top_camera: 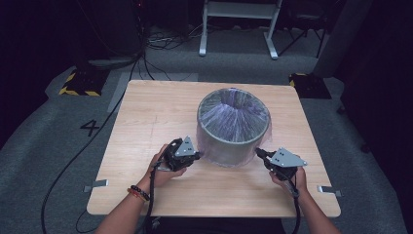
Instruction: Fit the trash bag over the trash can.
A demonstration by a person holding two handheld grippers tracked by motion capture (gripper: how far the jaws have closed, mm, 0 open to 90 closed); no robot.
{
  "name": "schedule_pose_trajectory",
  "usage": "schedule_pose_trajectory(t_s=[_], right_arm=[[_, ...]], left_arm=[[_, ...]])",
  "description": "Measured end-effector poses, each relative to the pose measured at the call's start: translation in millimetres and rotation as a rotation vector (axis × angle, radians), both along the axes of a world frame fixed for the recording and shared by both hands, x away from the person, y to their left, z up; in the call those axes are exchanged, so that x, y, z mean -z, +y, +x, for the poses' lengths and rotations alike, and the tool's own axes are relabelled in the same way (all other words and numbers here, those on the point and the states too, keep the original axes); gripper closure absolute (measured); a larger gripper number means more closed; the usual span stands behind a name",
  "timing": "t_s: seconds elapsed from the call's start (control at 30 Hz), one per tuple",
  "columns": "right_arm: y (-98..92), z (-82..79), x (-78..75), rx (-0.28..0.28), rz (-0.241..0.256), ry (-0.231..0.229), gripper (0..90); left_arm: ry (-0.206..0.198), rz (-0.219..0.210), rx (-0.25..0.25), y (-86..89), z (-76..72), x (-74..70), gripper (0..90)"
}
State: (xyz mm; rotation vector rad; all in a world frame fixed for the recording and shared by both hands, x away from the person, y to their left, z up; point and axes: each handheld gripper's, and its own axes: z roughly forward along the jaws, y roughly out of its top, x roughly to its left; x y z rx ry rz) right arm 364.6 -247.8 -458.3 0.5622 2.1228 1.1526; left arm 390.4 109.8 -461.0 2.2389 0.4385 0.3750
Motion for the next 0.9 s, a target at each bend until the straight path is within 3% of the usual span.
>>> schedule_pose_trajectory(t_s=[0.27,0.43,0.63,0.9], right_arm=[[-3.3,10.5,18.7,-0.008,-0.028,0.137,90.0],[-5.1,17.9,24.7,-0.005,-0.022,0.192,90.0],[-7.0,27.9,33.0,0.002,-0.004,0.26,90.0],[-9.8,35.8,39.5,0.017,-0.001,0.292,90.0]], left_arm=[[0.045,0.059,-0.008,1.8,2.4,15.3,90.0],[0.078,0.093,-0.013,3.3,3.7,24.0,90.0],[0.097,0.098,-0.02,4.4,5.8,31.5,90.0],[0.108,0.07,-0.023,6.6,7.0,33.6,90.0]])
